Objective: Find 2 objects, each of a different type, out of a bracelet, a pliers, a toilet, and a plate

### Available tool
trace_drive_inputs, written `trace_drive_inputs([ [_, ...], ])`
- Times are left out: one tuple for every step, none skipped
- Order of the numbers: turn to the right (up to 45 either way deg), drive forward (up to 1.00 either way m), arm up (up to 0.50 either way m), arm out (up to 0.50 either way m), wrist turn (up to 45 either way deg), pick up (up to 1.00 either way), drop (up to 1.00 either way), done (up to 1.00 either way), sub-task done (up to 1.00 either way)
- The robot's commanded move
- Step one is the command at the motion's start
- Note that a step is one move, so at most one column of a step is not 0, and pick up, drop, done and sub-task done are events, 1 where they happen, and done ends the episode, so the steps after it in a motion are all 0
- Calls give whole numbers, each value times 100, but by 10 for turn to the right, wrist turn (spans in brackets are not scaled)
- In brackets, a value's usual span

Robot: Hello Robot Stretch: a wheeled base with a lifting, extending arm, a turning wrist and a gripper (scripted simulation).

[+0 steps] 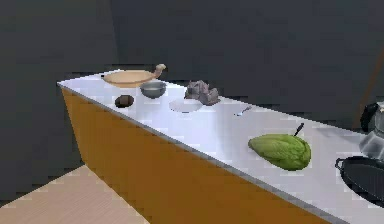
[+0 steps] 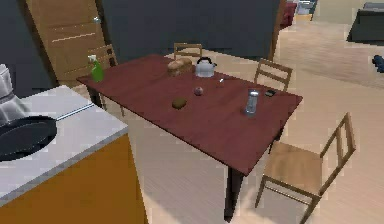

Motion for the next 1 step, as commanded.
trace_drive_inputs([
  [450, 0, 0, 0, 0, 0, 0, 0, 0],
])
